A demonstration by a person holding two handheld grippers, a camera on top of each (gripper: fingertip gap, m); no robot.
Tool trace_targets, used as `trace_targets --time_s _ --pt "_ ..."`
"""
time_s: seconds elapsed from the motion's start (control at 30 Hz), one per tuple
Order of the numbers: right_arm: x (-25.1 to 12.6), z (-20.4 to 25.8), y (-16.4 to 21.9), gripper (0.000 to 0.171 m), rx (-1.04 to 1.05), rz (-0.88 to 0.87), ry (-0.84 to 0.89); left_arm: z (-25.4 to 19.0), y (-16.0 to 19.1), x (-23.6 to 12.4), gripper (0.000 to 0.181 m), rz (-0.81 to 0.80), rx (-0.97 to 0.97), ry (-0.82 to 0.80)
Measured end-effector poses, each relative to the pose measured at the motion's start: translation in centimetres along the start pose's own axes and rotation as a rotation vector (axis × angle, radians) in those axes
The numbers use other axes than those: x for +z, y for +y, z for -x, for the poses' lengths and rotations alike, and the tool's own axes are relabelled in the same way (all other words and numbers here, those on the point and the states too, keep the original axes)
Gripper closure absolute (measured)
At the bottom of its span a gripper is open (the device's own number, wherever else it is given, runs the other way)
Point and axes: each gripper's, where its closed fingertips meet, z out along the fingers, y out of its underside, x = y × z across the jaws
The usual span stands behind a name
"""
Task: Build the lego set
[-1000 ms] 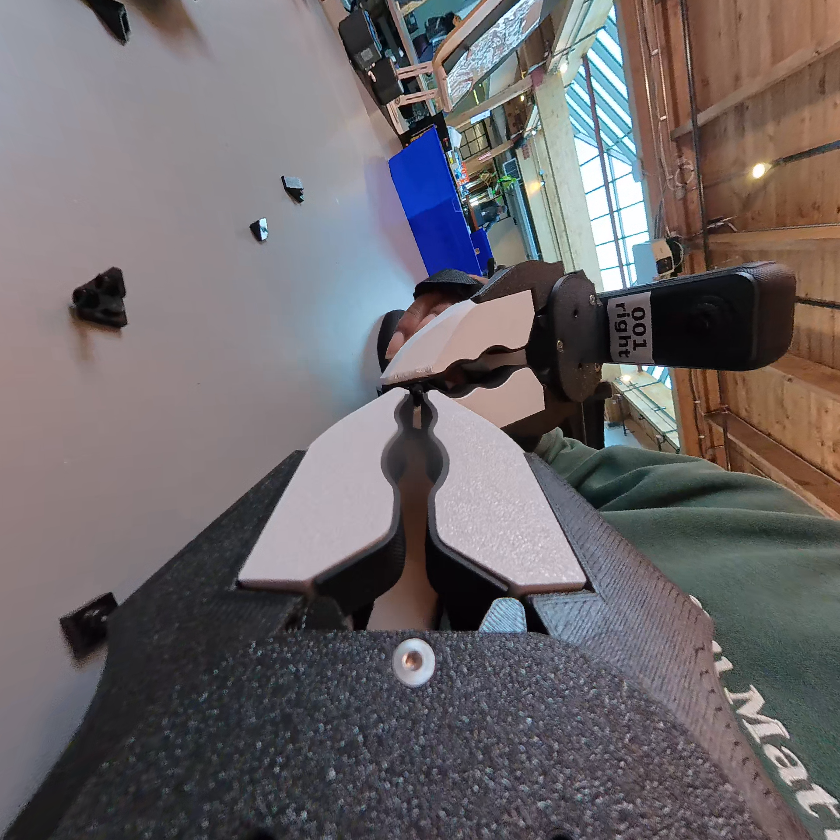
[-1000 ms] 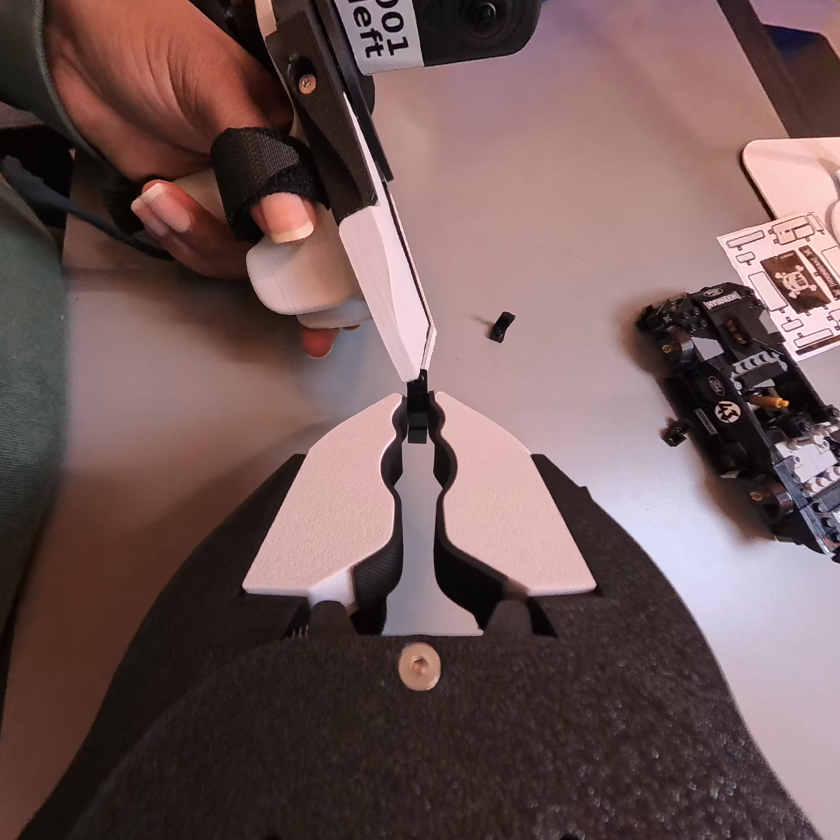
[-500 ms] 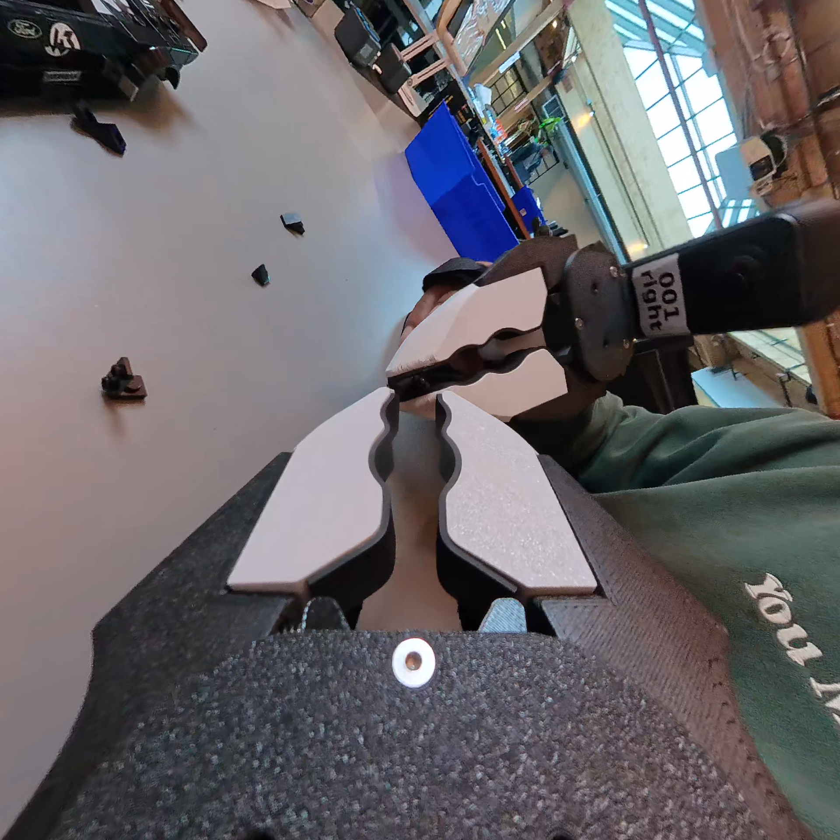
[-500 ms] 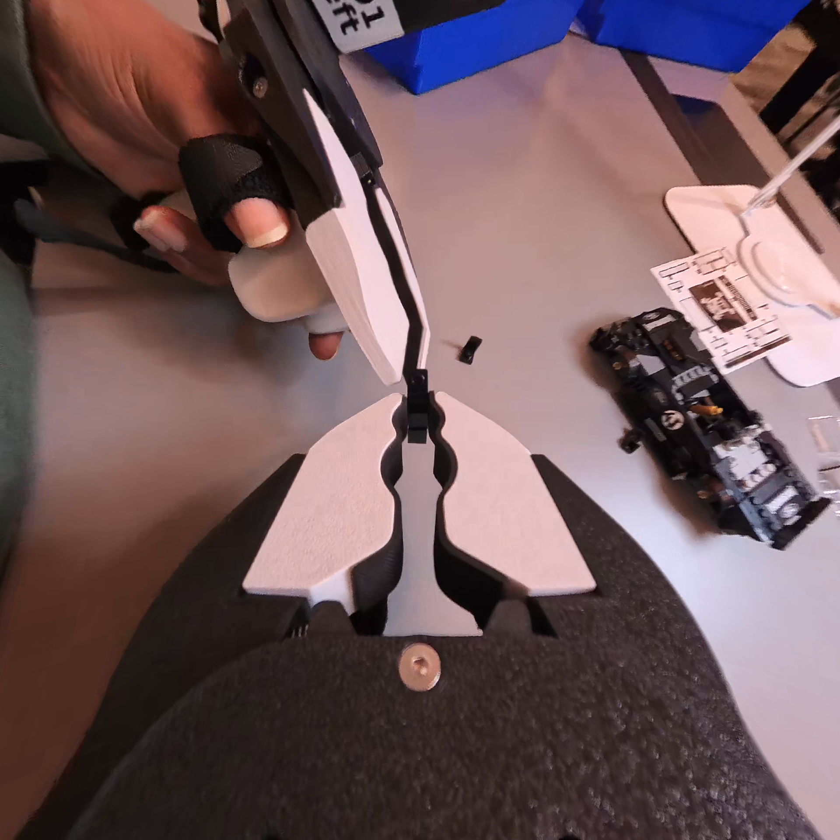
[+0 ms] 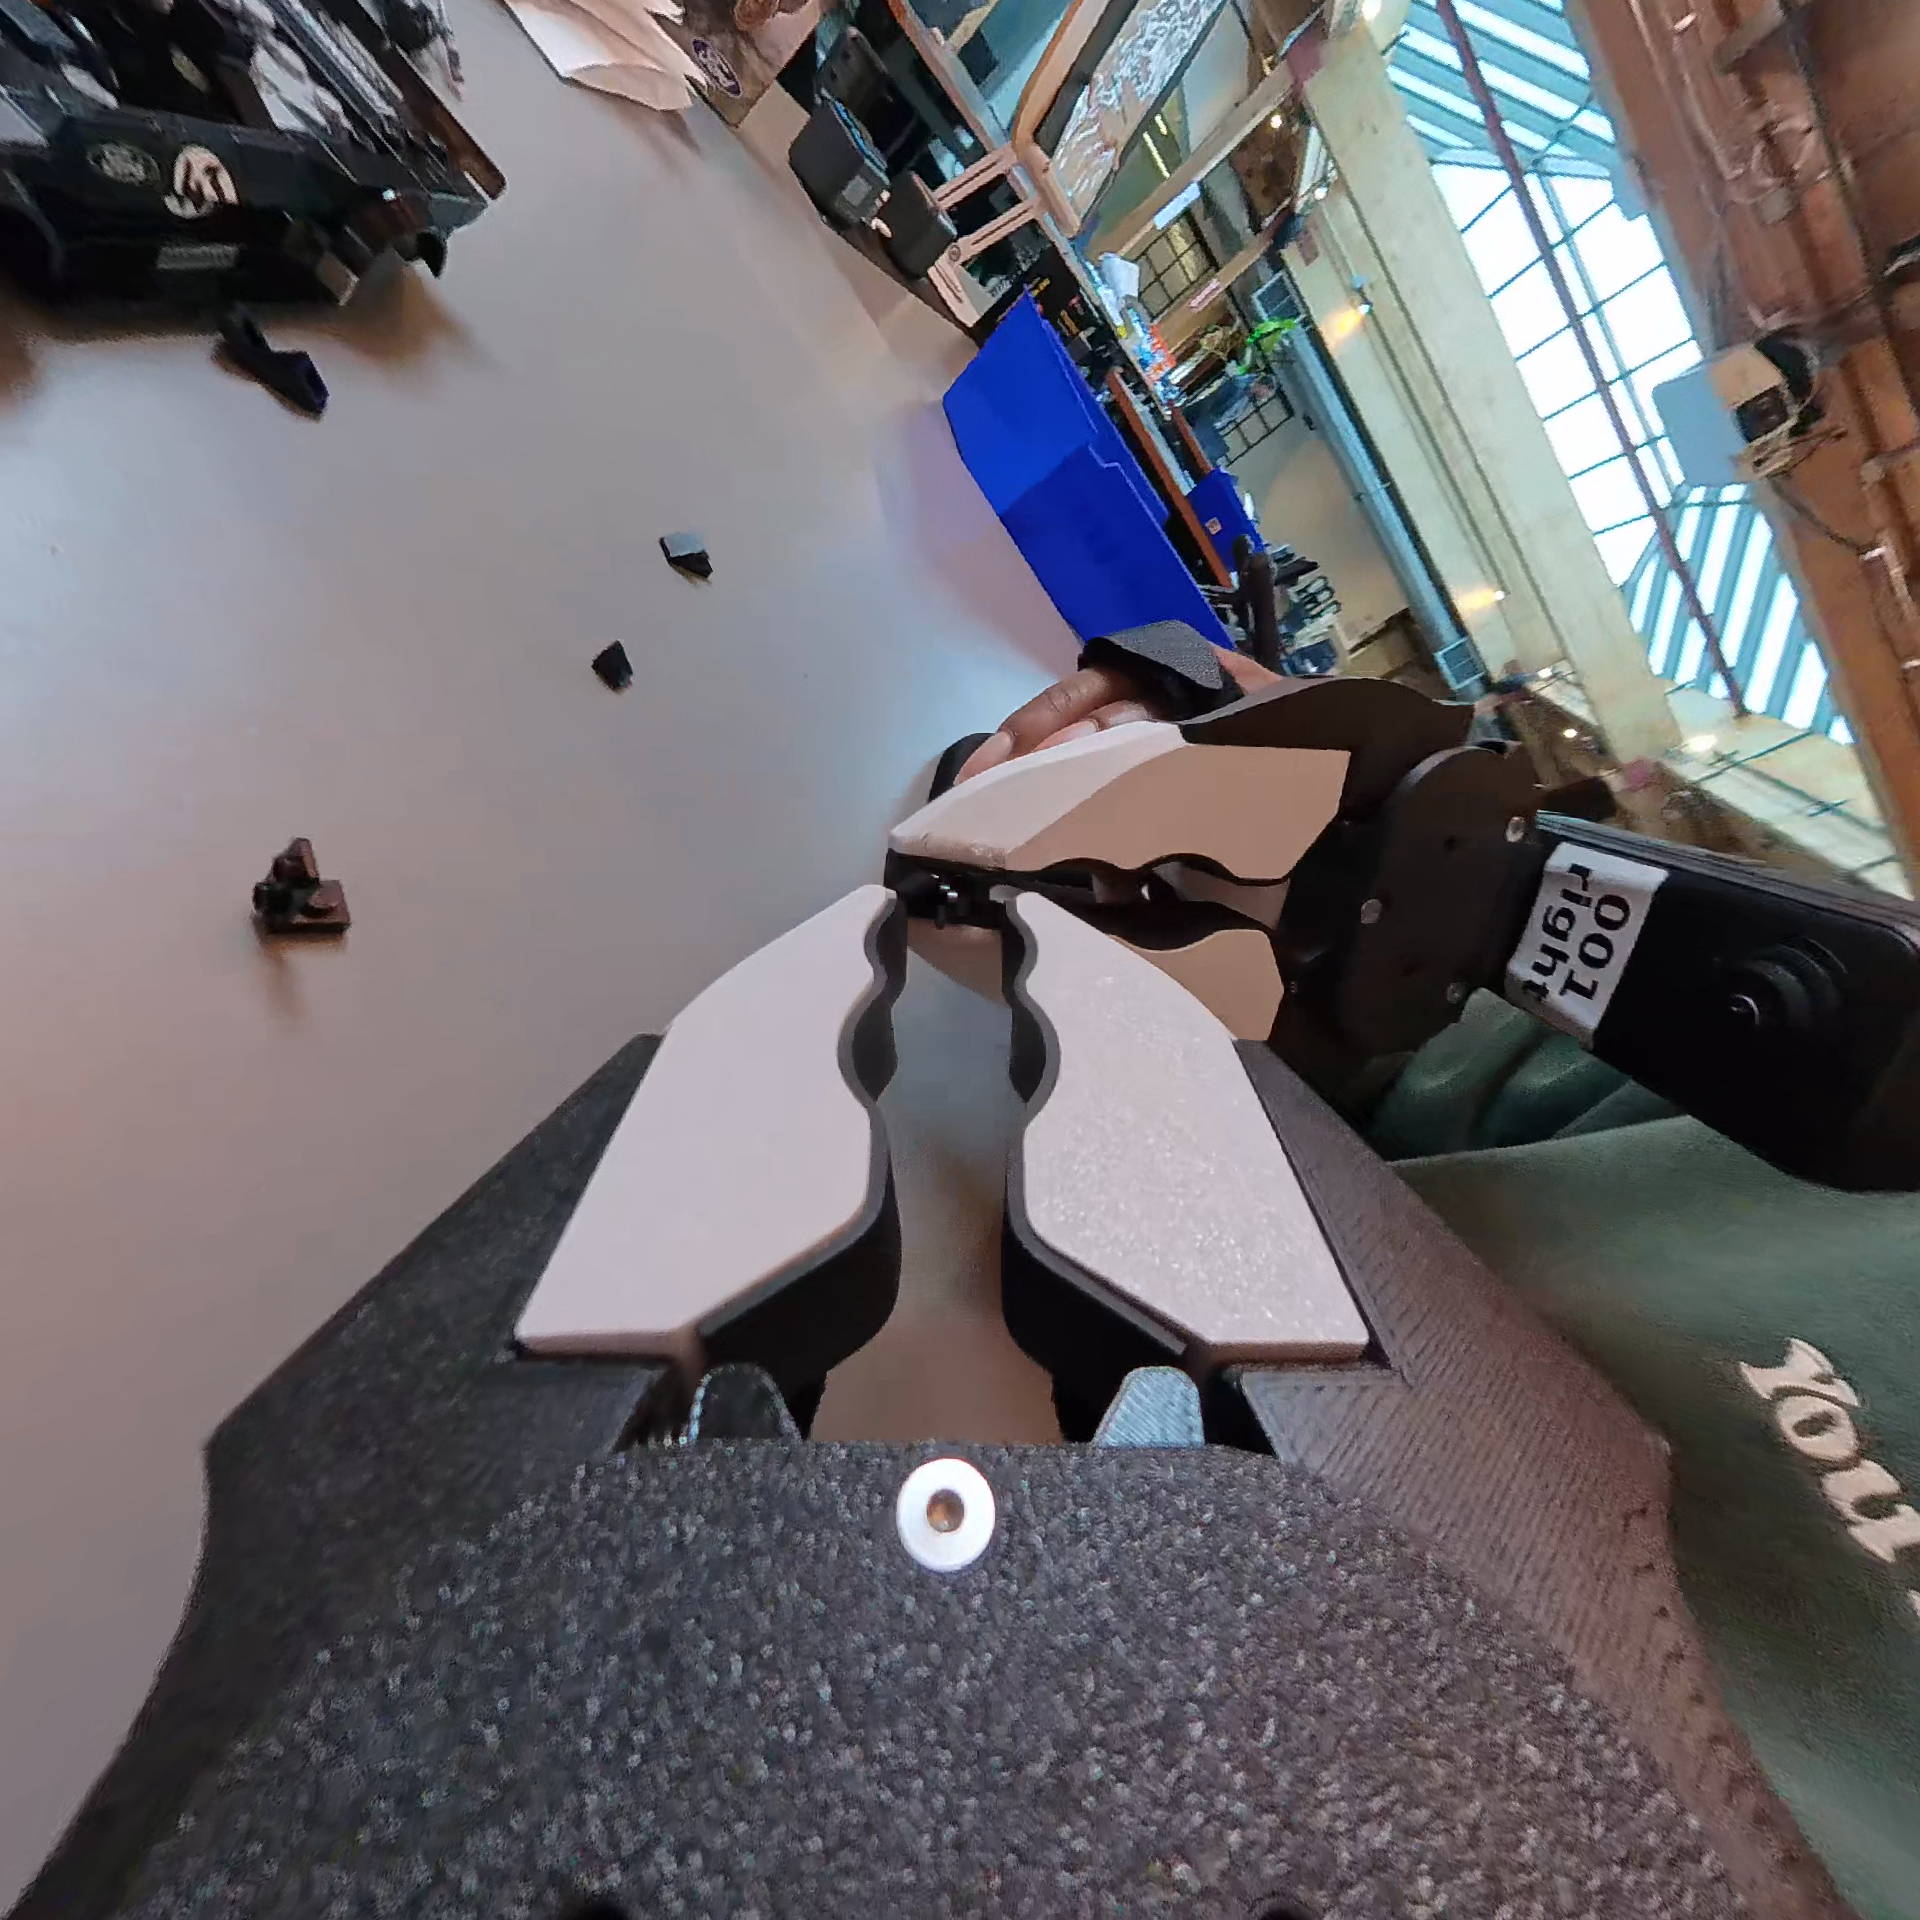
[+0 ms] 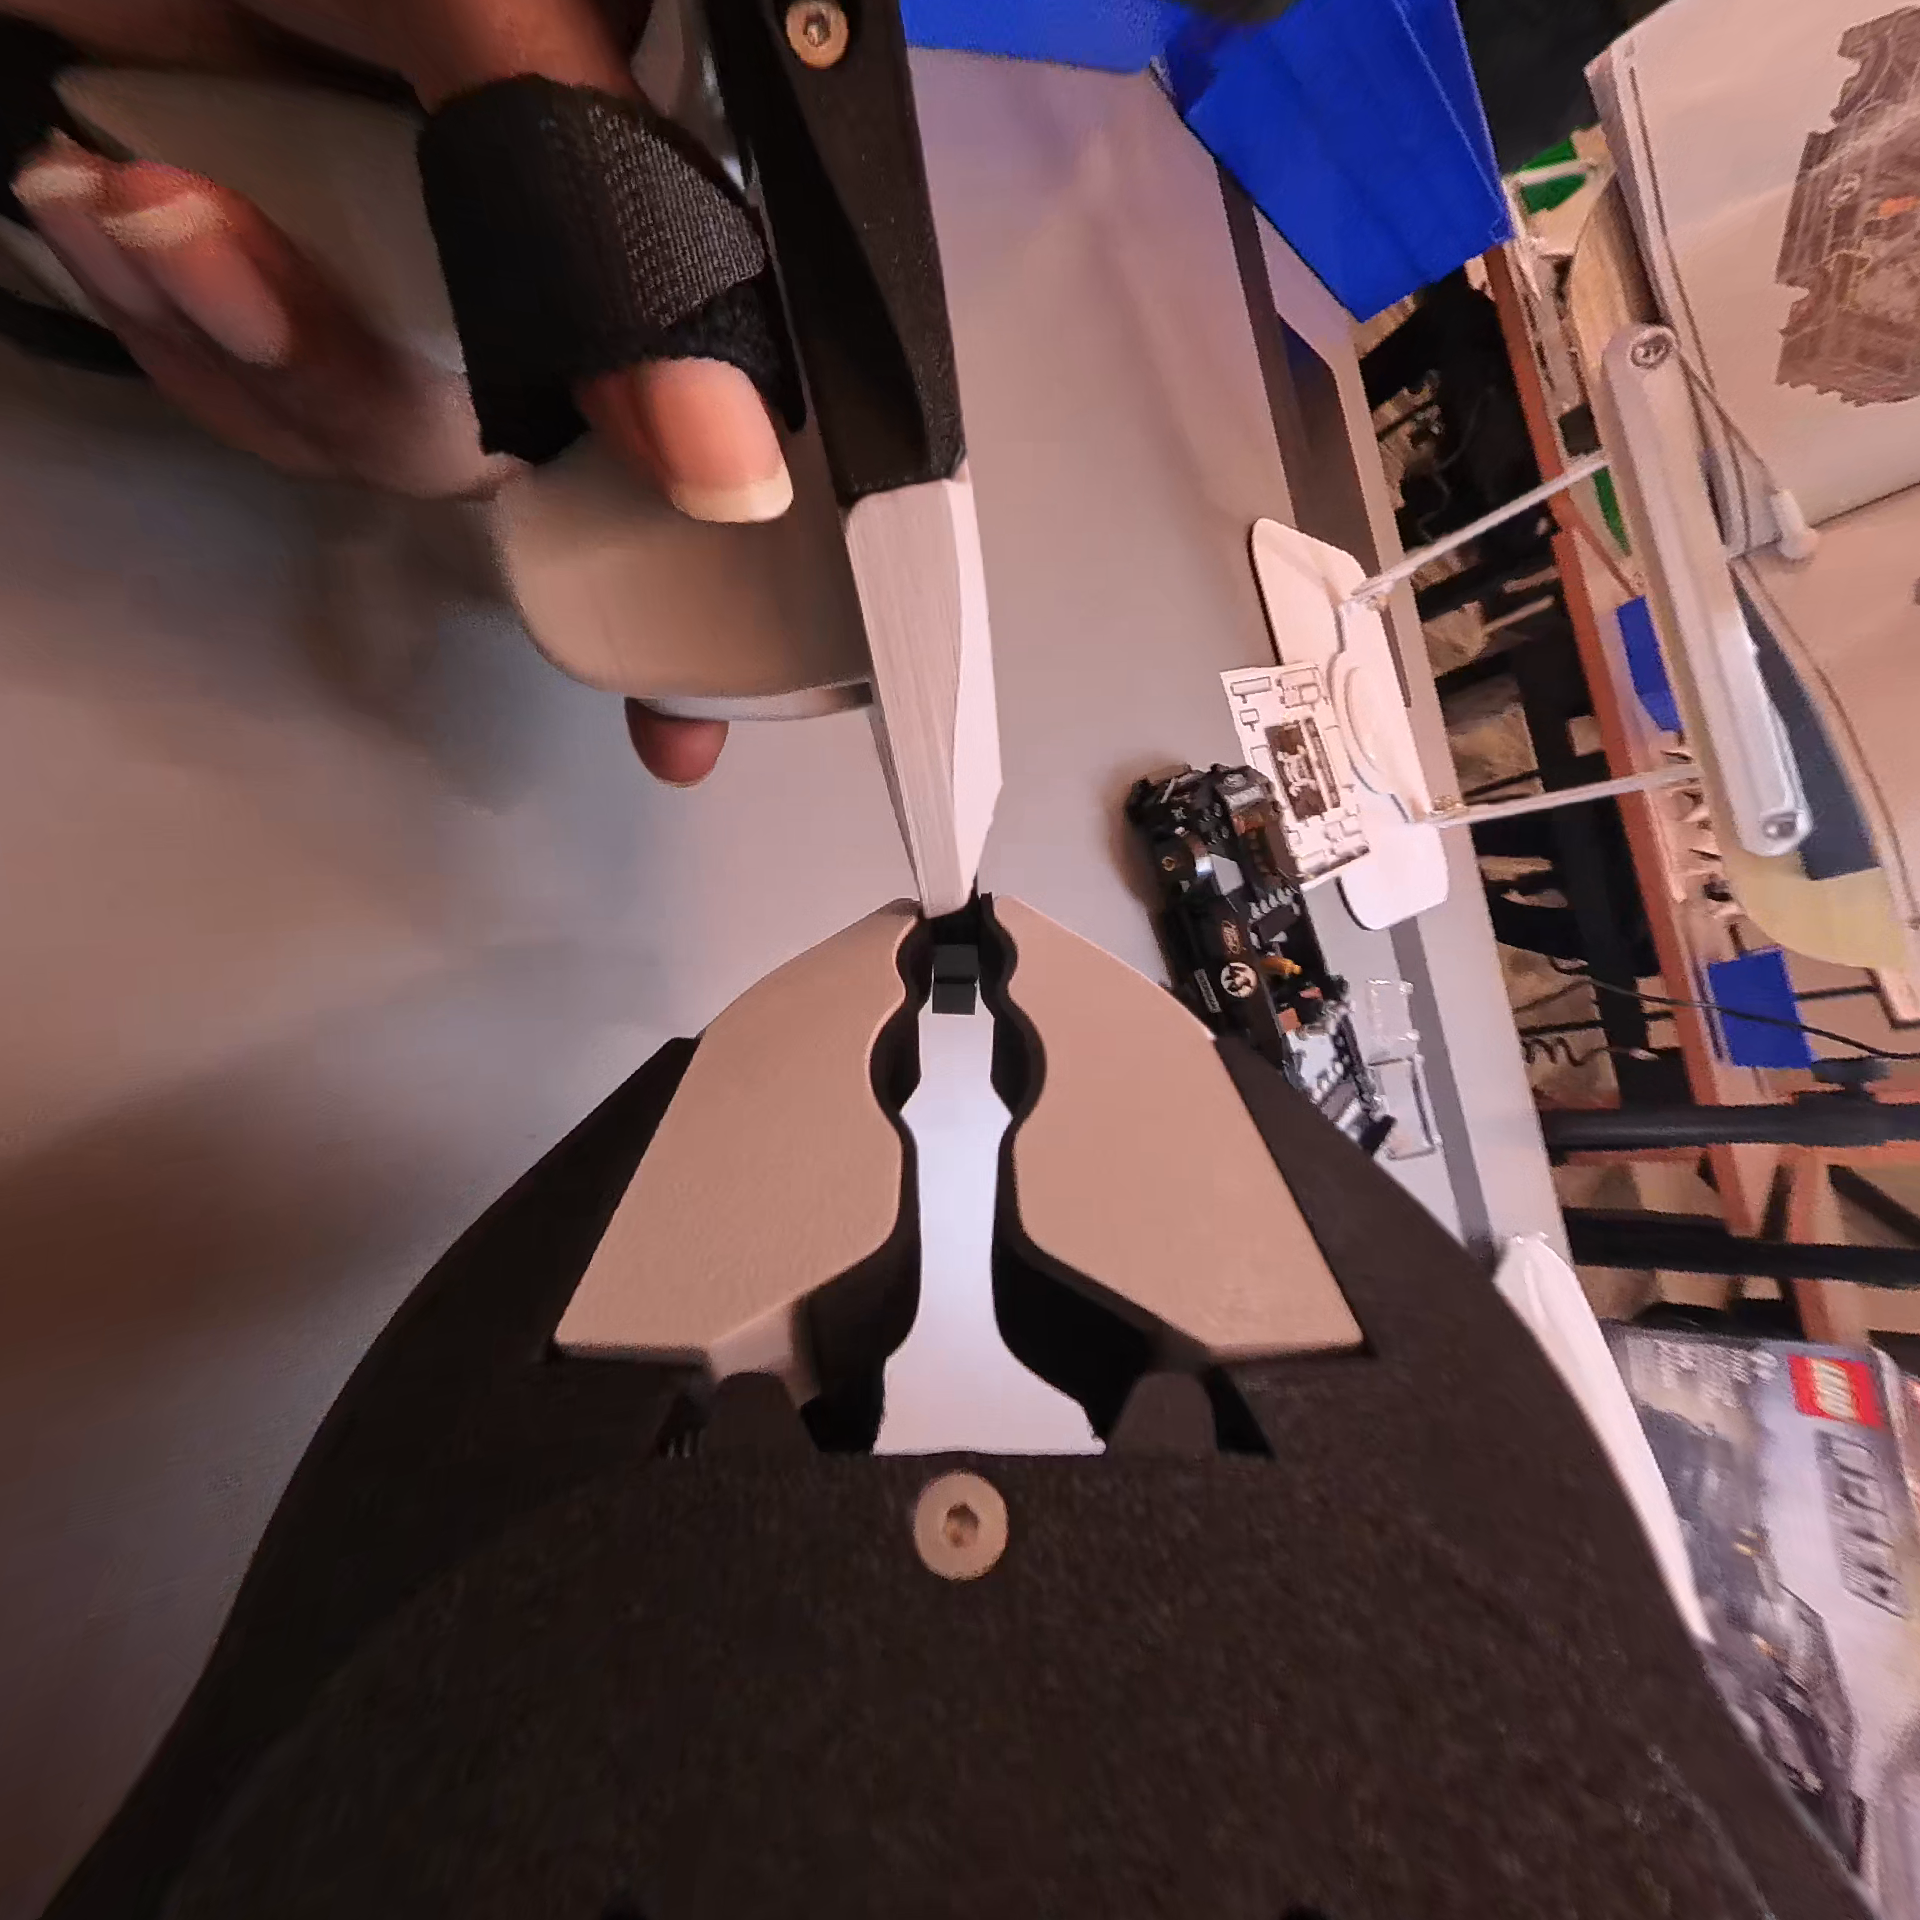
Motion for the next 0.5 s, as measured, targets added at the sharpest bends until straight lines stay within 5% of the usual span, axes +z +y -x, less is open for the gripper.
trace_targets --time_s 0.5 --pt "-0.39 -0.79 -0.36 0.163 -0.095 -0.004 0.144 -0.74 -0.65 -0.11 0.164 -0.025 0.165 -0.040"
